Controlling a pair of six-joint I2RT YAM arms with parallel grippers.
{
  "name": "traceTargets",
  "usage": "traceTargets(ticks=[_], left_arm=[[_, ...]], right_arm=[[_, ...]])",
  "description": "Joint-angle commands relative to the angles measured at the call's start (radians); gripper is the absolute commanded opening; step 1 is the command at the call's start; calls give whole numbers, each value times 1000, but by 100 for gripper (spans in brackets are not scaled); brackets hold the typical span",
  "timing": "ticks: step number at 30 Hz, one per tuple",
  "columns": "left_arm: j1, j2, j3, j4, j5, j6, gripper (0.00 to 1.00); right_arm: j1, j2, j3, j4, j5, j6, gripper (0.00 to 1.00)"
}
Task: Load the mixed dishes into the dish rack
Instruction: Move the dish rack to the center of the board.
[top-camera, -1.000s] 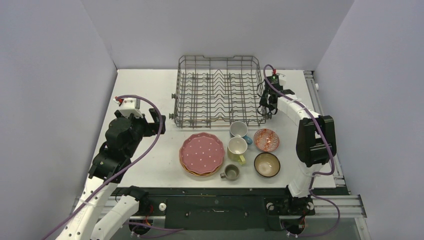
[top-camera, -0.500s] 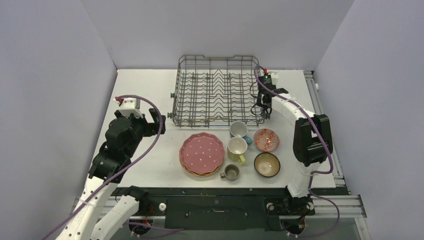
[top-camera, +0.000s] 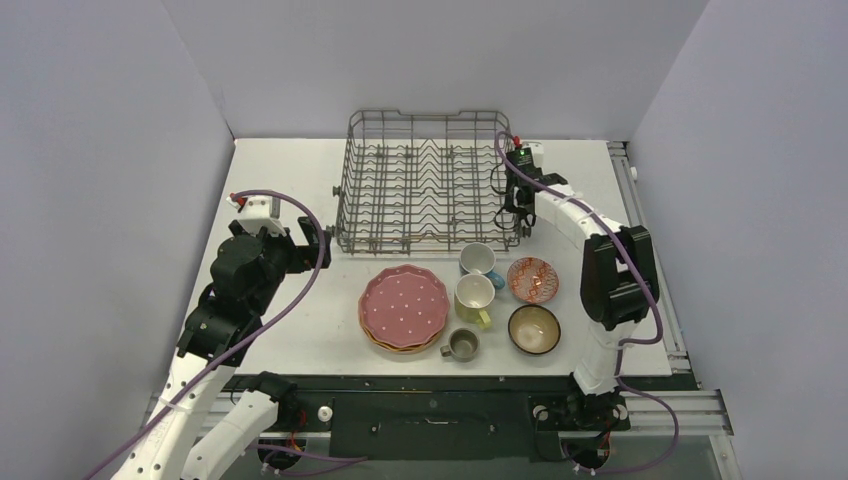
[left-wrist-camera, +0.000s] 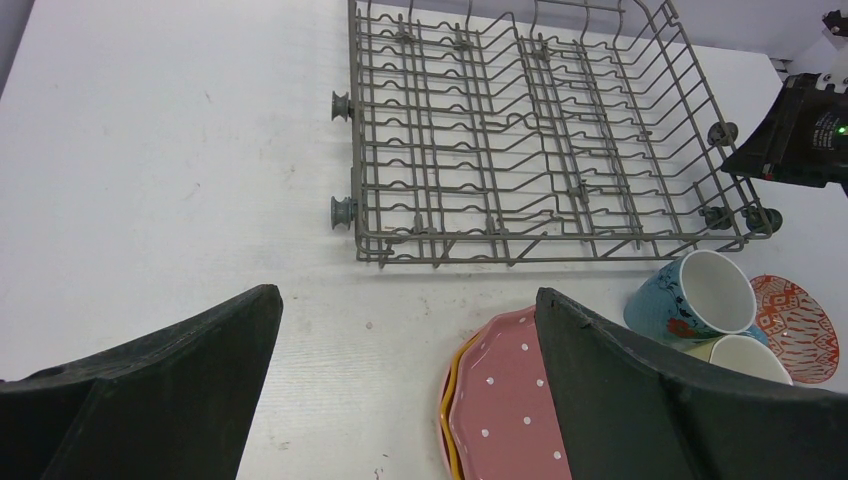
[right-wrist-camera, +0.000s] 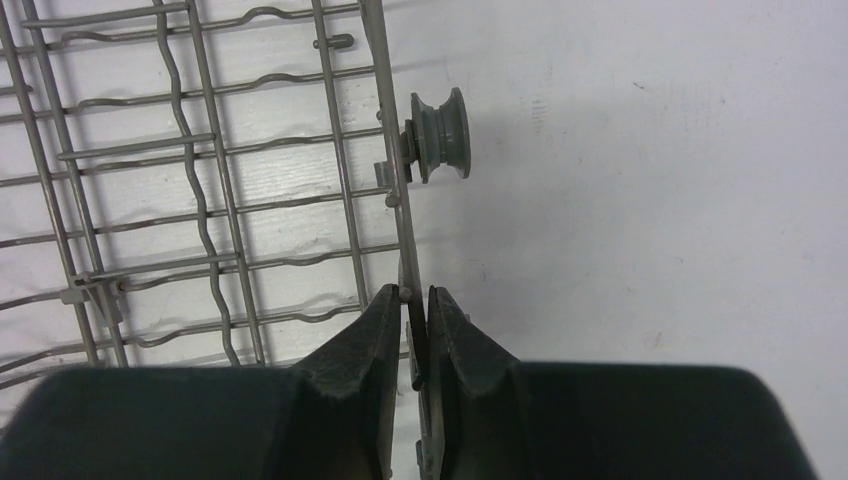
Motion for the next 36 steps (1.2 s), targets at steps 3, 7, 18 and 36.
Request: traceTargets(ticks=[3, 7, 18, 36], left_arm=[[7, -4, 32, 39, 1, -3, 96], [7, -3, 32, 40, 2, -3, 96], [7, -1, 31, 40, 2, -3, 96], [7, 1, 32, 39, 0, -1, 96]], right_arm=[[75, 43, 87, 68, -75, -1, 0], [75, 48, 84, 65, -62, 2, 0], [46, 40, 120, 34, -41, 34, 0], [46, -33, 122, 7, 8, 37, 37]])
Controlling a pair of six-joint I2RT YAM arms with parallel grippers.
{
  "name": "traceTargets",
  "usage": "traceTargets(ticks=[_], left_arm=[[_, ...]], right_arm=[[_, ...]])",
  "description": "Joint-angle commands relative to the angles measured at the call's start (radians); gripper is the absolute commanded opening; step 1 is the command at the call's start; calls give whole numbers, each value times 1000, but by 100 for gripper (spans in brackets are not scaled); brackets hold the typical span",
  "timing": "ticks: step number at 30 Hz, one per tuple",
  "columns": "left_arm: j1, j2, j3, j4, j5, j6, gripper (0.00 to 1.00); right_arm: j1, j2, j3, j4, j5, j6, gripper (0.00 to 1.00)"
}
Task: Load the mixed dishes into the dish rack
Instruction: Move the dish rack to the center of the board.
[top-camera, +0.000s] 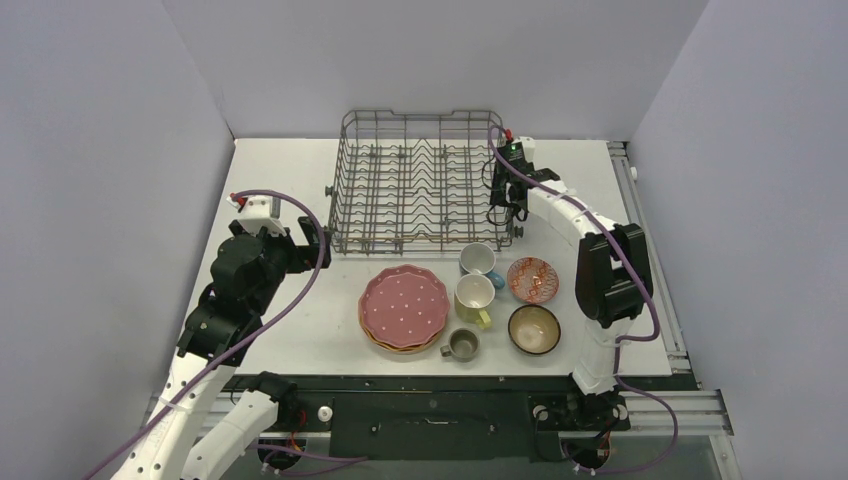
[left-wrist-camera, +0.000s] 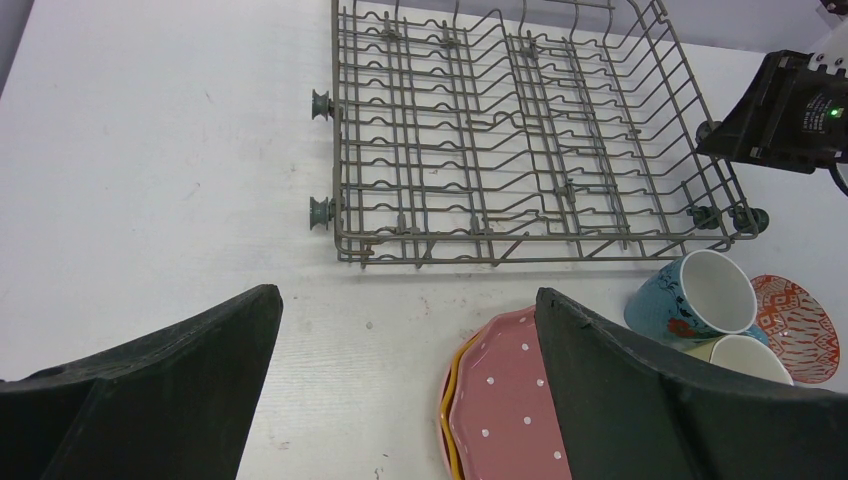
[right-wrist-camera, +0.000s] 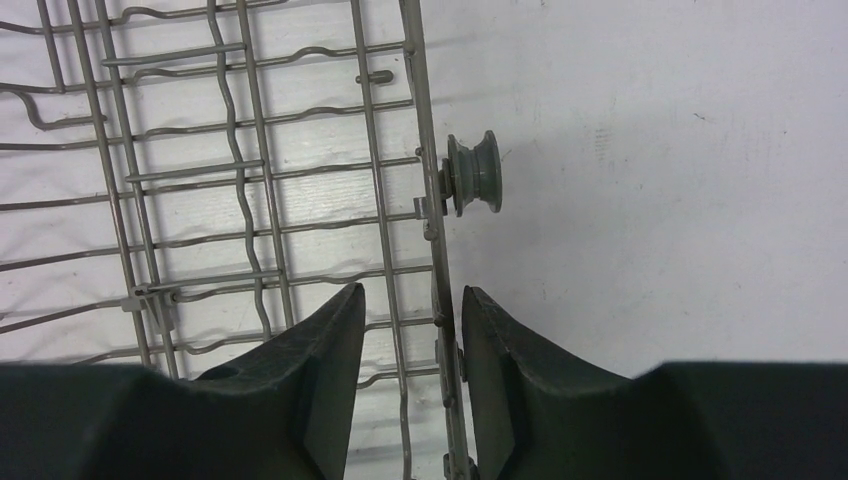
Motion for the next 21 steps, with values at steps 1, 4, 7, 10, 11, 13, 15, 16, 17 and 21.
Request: traceTargets(ticks=[1, 4, 7, 10, 11, 13, 15, 16, 17, 21], left_arm=[[7, 1, 32, 38, 0, -1, 96], [7, 1, 32, 38, -1, -1, 96], [7, 0, 32, 40, 3, 0, 96], [7, 4, 33, 38, 16, -1, 96], [7, 7, 33, 39, 23, -3, 96], [7, 8, 30, 43, 34, -8, 96], [7, 7, 25, 55, 61, -6, 96], [7, 6, 21, 59, 77, -4, 96], [7, 6, 19, 64, 86, 1, 96], [8, 28, 27, 54, 145, 20, 96]], right_arm=[[5, -83, 38, 20, 34, 13, 39], [6, -107, 36, -2, 60, 13, 41], [11, -147, 21, -15, 71, 16, 43], [22, -190, 1, -30, 80, 20, 43], [29, -216, -12, -33, 82, 21, 44], [42, -255, -35, -40, 83, 25, 44], [55, -298, -60, -49, 89, 26, 45], [61, -328, -76, -53, 92, 29, 45], [71, -342, -84, -62, 94, 29, 46], [111, -436, -141, -83, 91, 37, 47]])
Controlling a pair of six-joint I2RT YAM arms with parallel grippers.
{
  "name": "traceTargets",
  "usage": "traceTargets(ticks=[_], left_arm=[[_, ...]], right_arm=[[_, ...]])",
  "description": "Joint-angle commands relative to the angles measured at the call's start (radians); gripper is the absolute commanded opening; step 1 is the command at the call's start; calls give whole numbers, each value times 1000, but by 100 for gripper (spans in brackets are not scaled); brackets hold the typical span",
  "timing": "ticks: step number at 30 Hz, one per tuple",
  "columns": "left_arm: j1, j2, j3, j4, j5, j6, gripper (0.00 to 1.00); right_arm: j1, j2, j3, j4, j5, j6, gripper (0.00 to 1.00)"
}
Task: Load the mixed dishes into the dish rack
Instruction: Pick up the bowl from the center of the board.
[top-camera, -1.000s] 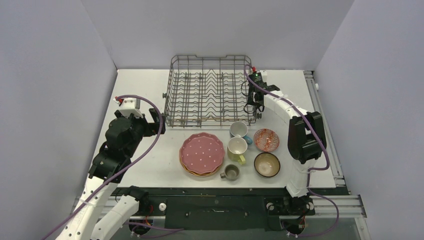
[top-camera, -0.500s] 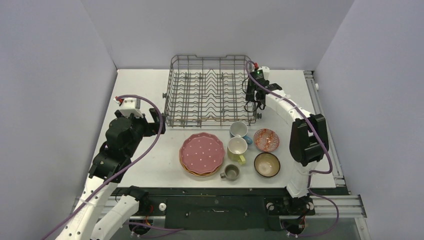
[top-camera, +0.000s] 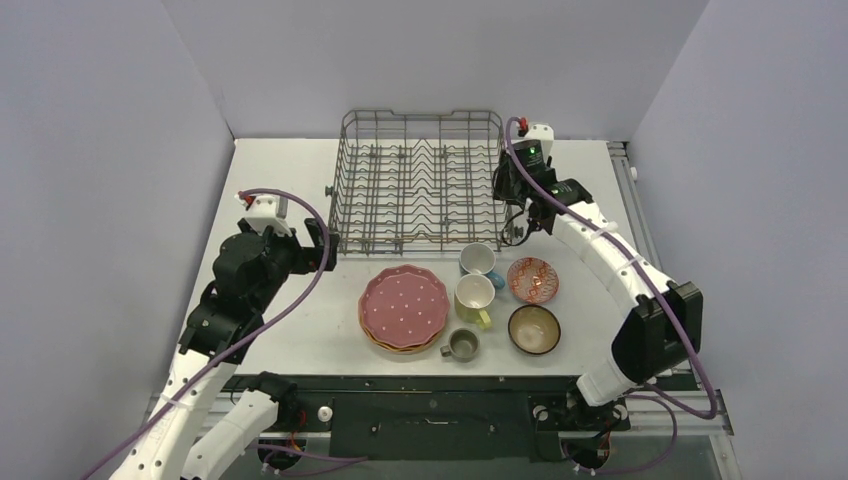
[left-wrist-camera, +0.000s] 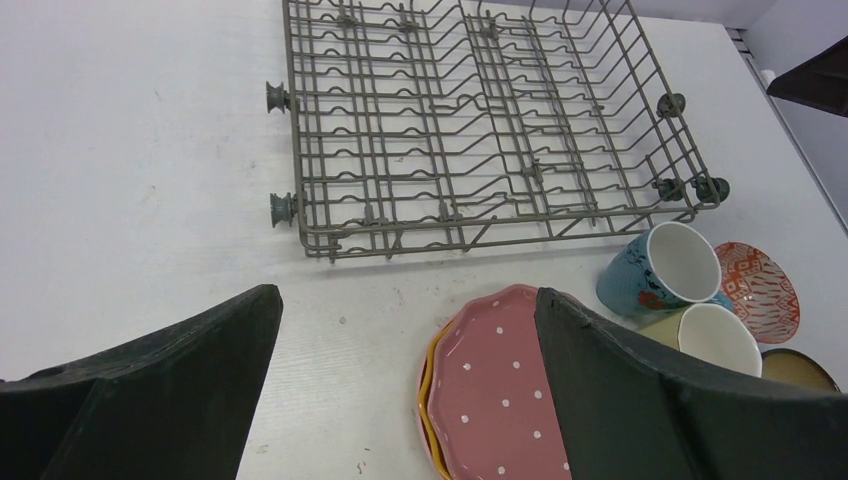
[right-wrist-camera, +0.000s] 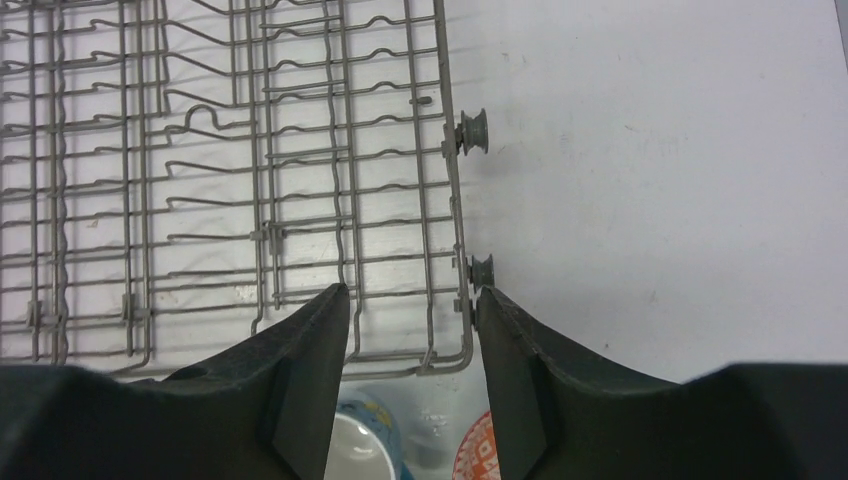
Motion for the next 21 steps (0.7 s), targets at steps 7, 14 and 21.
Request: traceTargets(ticks=[7, 14, 21], left_arm=[[7, 47, 50, 13, 76, 26, 96], [-38, 84, 64, -13, 78, 47, 96], [-185, 118, 74, -94, 7, 43, 96]], right_arm=[[127, -265, -167, -82, 73, 22, 50], [177, -406, -241, -174, 67, 50, 51], [199, -529, -312, -325, 94, 100, 52]])
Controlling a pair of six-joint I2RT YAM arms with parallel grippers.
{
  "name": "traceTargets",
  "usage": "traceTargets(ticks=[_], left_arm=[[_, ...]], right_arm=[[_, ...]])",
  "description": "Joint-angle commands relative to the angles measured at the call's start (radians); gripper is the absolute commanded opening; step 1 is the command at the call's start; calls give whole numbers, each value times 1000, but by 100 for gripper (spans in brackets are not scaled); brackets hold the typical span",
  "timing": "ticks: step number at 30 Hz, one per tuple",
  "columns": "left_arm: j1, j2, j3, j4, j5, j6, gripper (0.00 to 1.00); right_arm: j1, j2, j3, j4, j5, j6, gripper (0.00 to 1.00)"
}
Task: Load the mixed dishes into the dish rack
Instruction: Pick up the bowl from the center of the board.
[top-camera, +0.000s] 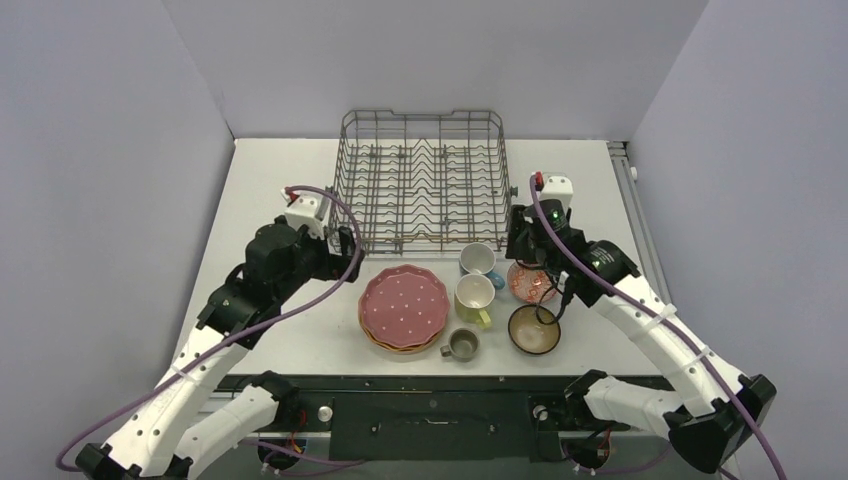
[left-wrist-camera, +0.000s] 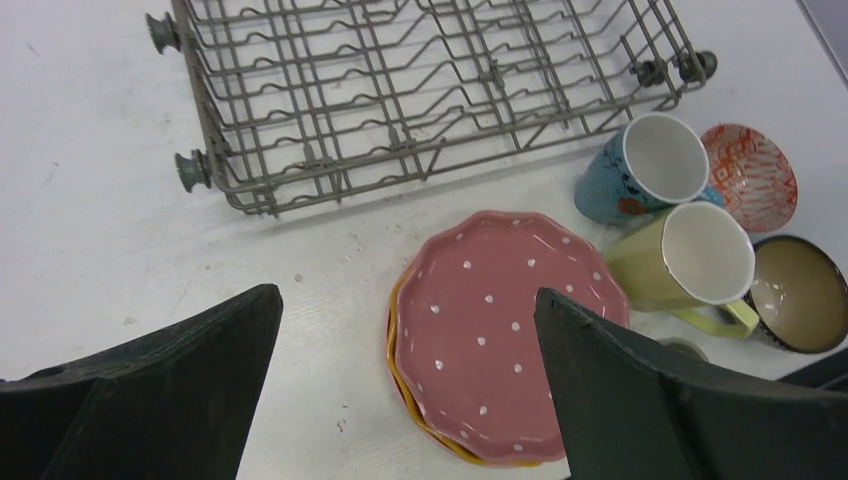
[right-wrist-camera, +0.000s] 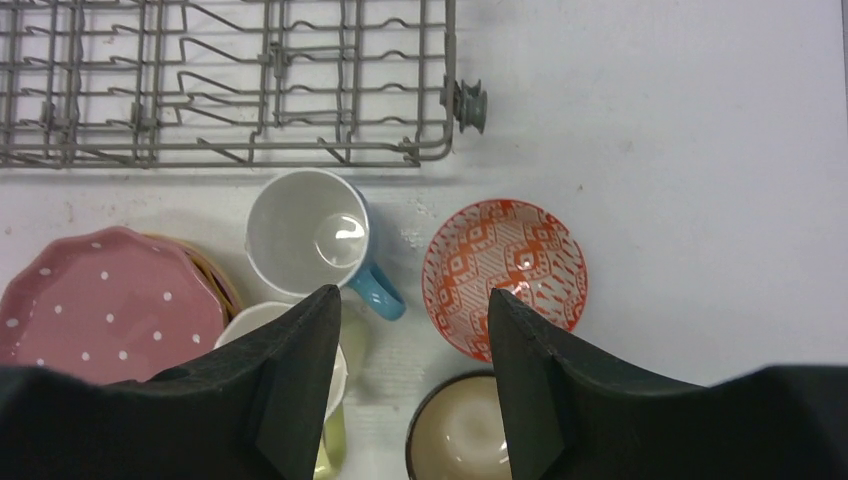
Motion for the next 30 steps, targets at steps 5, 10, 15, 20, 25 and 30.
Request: traceTargets(ticks=[5, 10, 15, 20, 25, 30], left_arm=[[-135, 19, 46, -87, -39, -7, 96], [-163, 36, 47, -132, 9, -13, 96], [-188, 61, 51, -149, 58, -29, 96], [-216, 66, 30, -134, 83, -33, 96], [-220, 63, 5, -116, 107, -36, 96], [-219, 42, -17, -103, 128, -37, 96]], right_arm=[[12, -143, -92, -195, 50, 103, 52], [12, -196, -130, -300, 117, 186, 53], [11, -193, -184, -395, 134, 281, 52], [11, -217, -261, -423, 113, 351, 52], [9, -254, -310, -446, 111, 418, 53], [-12, -251, -363, -434, 106, 446, 53]])
